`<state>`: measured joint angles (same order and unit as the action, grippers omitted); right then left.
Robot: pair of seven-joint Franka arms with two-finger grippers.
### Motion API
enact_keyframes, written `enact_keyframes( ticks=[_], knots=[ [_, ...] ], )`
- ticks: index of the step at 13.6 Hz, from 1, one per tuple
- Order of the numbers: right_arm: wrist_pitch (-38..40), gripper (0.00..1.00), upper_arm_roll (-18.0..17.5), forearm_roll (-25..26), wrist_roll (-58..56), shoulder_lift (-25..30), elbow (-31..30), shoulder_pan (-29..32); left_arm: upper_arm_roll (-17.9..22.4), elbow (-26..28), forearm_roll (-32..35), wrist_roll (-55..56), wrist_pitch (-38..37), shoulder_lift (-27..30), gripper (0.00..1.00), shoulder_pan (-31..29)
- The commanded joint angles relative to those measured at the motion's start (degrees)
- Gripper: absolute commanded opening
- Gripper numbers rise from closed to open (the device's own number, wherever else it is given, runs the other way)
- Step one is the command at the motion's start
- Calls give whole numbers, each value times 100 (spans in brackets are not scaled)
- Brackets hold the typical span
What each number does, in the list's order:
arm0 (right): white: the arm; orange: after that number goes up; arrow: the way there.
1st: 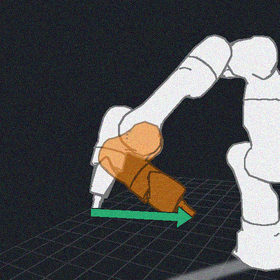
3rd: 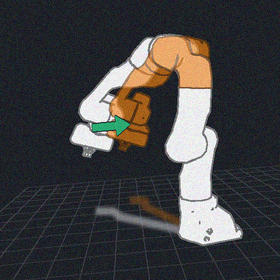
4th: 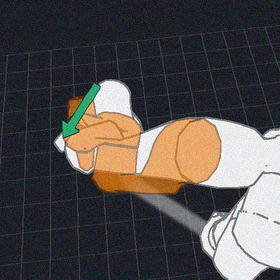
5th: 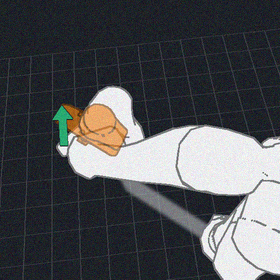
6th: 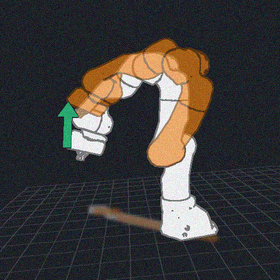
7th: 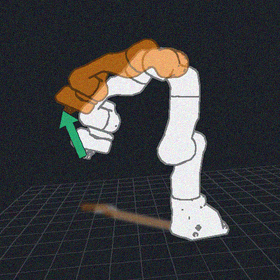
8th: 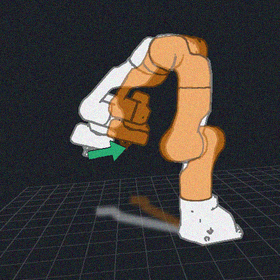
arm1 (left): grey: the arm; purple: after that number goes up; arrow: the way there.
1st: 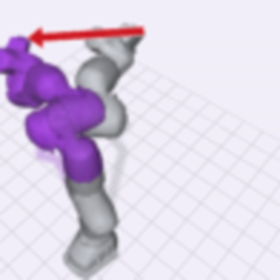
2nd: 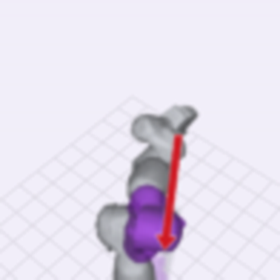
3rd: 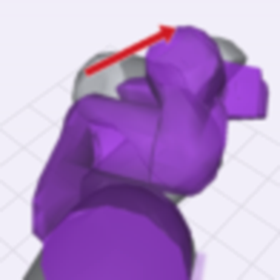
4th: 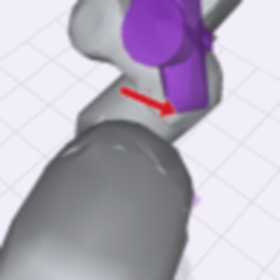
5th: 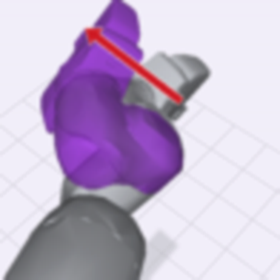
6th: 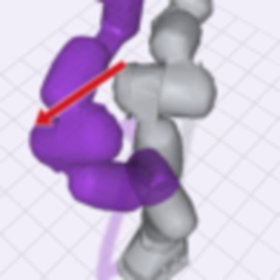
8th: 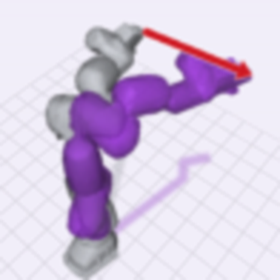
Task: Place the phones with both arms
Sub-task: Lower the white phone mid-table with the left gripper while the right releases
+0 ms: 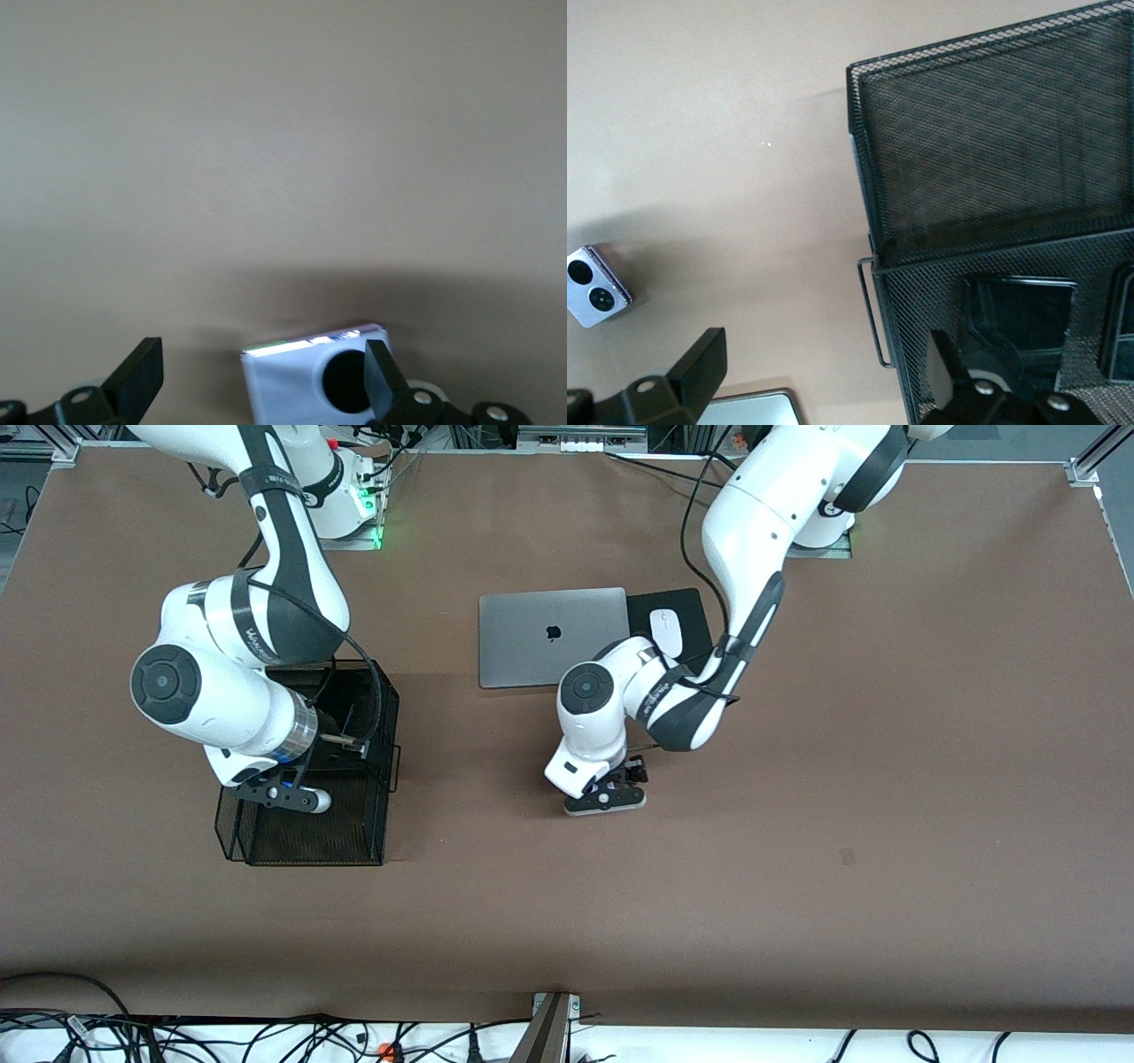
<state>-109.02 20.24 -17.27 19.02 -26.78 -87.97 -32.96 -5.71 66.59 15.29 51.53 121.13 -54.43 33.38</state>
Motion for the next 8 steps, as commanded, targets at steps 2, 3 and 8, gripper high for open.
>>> enact_keyframes(
  ticks=[2, 3, 8],
  knots=[
    [48, 100, 6, -4, 469, -502, 692, -333, -53, 205, -604, -1247, -825, 634, 100, -471],
    [39, 100, 6, -4, 706, -686, 920, -482, -53, 310, -640, -1485, -1063, 783, 100, -603],
    [-775, 100, -12, -4, 867, -1794, 1932, -1360, -27, 1398, -518, -2987, -1566, 1653, 100, -1516]
  ],
)
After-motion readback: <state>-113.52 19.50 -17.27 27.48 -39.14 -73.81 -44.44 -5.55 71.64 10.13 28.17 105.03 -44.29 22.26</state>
